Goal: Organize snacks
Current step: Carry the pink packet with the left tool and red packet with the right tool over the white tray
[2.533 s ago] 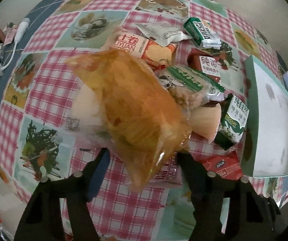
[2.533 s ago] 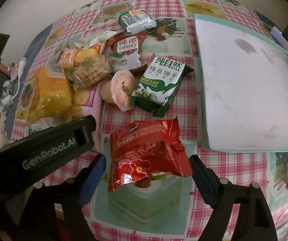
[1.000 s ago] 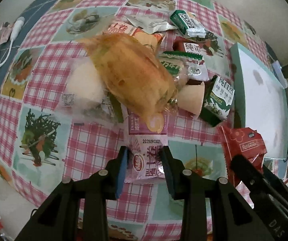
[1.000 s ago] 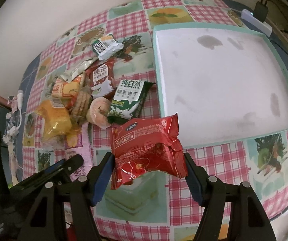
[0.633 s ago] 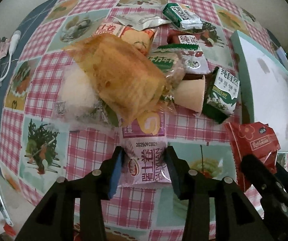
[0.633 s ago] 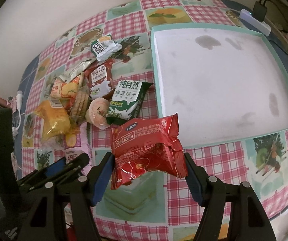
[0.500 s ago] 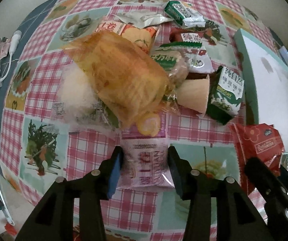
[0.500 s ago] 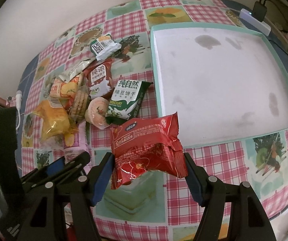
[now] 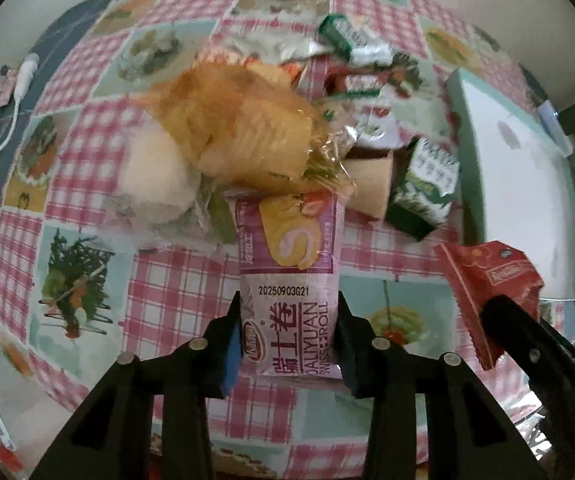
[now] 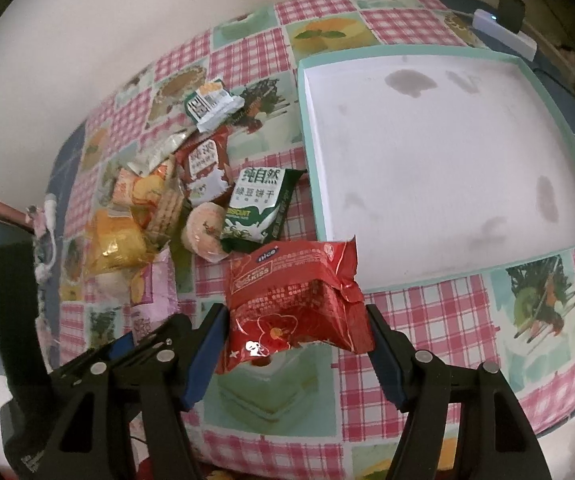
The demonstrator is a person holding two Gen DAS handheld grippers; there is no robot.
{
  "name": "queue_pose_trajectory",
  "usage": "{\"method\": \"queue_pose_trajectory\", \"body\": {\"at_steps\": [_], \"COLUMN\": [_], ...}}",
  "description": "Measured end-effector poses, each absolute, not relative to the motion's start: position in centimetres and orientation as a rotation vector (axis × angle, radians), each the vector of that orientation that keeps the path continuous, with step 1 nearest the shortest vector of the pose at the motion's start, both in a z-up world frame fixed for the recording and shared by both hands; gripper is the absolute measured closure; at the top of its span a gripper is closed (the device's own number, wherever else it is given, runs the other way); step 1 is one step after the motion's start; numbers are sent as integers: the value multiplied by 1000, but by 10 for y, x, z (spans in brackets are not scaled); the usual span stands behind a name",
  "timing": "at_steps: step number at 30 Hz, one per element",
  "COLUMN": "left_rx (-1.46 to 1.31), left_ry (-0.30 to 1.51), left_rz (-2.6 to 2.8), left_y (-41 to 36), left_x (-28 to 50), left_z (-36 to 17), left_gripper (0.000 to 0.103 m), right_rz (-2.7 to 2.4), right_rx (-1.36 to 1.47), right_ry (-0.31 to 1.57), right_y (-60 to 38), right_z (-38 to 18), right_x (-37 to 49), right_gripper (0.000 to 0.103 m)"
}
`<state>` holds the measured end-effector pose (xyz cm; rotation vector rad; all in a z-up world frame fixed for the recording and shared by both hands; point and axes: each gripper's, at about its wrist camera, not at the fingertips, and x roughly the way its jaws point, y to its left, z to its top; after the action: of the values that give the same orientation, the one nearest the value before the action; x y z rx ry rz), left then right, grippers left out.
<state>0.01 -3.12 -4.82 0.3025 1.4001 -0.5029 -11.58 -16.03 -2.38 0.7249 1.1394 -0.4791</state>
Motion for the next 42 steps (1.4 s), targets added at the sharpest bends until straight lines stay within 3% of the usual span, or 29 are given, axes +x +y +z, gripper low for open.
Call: {"method": "queue_pose_trajectory", "body": {"at_steps": [25,42], "left_rx": [305,364], "left_ry": [1240,1277], "left_rz": [-629,-732], "left_y": [-36,-119], "left_x": [-46,-44], "left_z": [10,12], "left_gripper": [61,61], "right_rz": [-622,-857], "right_rx": [802,924], "right_ry": [1022,929], "right_y": [-204,-273], "right_z": [-4,-7], "right_x": [-143,-170], "right_gripper": [34,34]}}
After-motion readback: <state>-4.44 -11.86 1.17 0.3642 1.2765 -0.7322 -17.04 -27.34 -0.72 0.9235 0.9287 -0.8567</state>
